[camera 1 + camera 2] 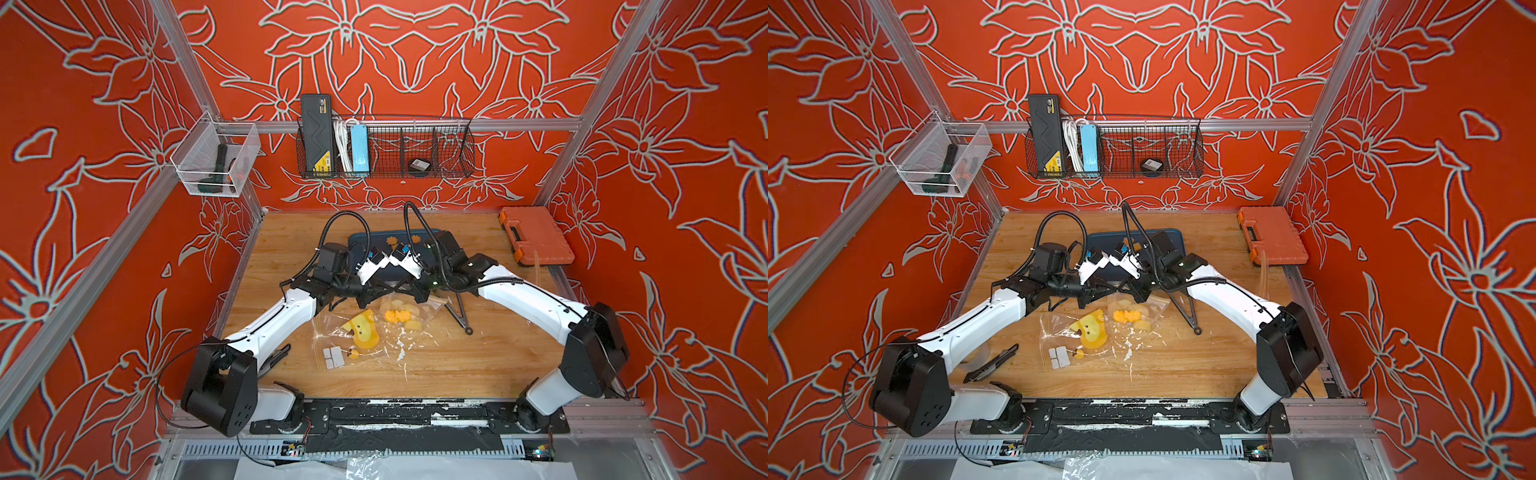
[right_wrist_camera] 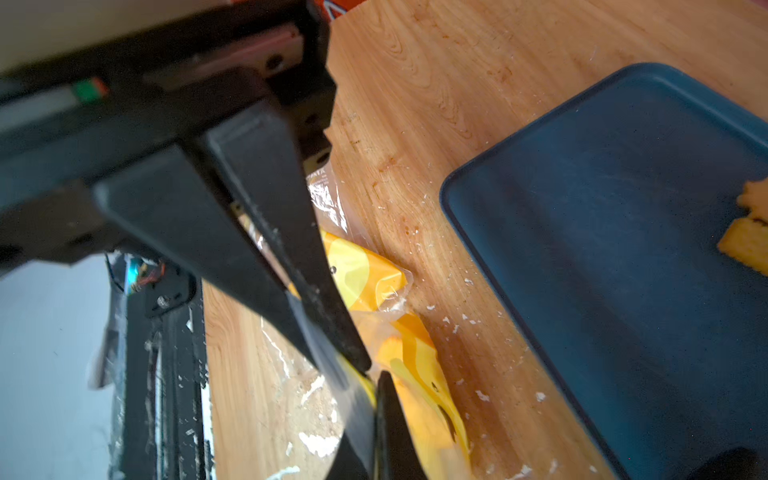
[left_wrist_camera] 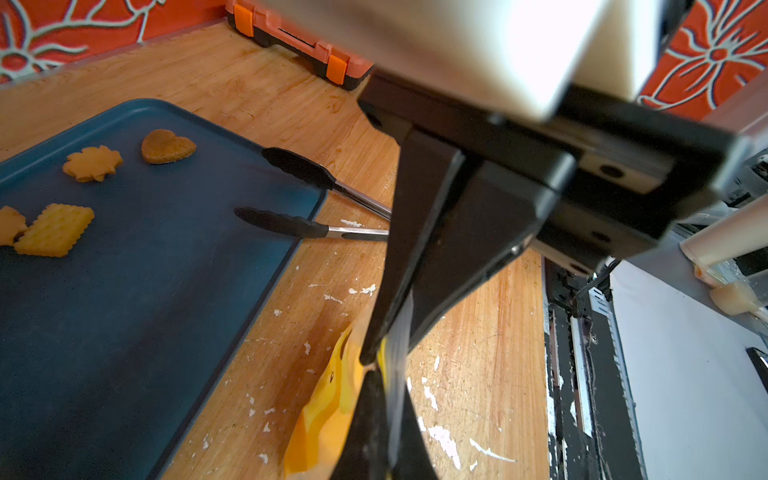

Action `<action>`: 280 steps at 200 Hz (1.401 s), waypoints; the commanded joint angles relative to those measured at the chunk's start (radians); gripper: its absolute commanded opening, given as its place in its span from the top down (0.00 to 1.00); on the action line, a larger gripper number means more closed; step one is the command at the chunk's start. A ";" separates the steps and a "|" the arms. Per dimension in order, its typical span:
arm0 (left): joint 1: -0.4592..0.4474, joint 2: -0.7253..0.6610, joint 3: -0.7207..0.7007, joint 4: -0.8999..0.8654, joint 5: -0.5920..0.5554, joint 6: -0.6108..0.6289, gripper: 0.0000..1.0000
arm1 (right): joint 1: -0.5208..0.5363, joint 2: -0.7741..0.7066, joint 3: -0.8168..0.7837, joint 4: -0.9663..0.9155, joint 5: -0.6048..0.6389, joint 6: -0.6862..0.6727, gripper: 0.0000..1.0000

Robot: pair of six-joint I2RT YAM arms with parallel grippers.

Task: Put the cookies into a resealable bag to prevent moisture
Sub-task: Pick up the ziploc bag from the center of the board.

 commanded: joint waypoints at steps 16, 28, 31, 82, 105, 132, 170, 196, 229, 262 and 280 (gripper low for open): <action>-0.008 -0.026 -0.007 0.005 0.050 0.019 1.00 | 0.007 -0.013 -0.013 0.071 0.030 0.006 0.84; -0.007 -0.029 -0.008 0.006 0.049 0.020 1.00 | 0.007 -0.032 -0.035 0.080 0.071 0.012 0.97; -0.008 -0.029 -0.008 0.006 0.048 0.019 1.00 | 0.006 -0.035 -0.038 0.077 0.074 0.012 1.00; -0.008 -0.032 -0.008 0.005 0.041 0.017 1.00 | 0.003 -0.079 -0.065 0.014 0.133 -0.018 1.00; -0.008 -0.031 -0.010 0.008 0.022 0.012 1.00 | 0.001 -0.102 -0.080 0.010 0.176 -0.012 0.86; -0.008 -0.030 -0.007 0.003 -0.005 0.009 1.00 | -0.002 -0.116 -0.077 -0.034 0.188 -0.020 0.91; -0.008 -0.034 -0.009 0.006 -0.026 0.004 1.00 | -0.008 -0.144 -0.108 -0.052 0.254 -0.003 0.92; -0.008 -0.035 -0.008 0.005 -0.041 0.001 1.00 | -0.011 -0.179 -0.145 -0.047 0.278 0.014 1.00; -0.008 -0.034 -0.008 0.005 -0.046 0.001 1.00 | -0.017 -0.221 -0.176 -0.064 0.307 0.030 1.00; -0.007 -0.037 -0.008 0.004 -0.045 0.000 1.00 | -0.021 -0.270 -0.204 -0.081 0.339 0.054 0.92; -0.008 -0.036 -0.009 0.005 -0.045 0.001 1.00 | -0.024 -0.281 -0.206 -0.124 0.382 0.055 0.93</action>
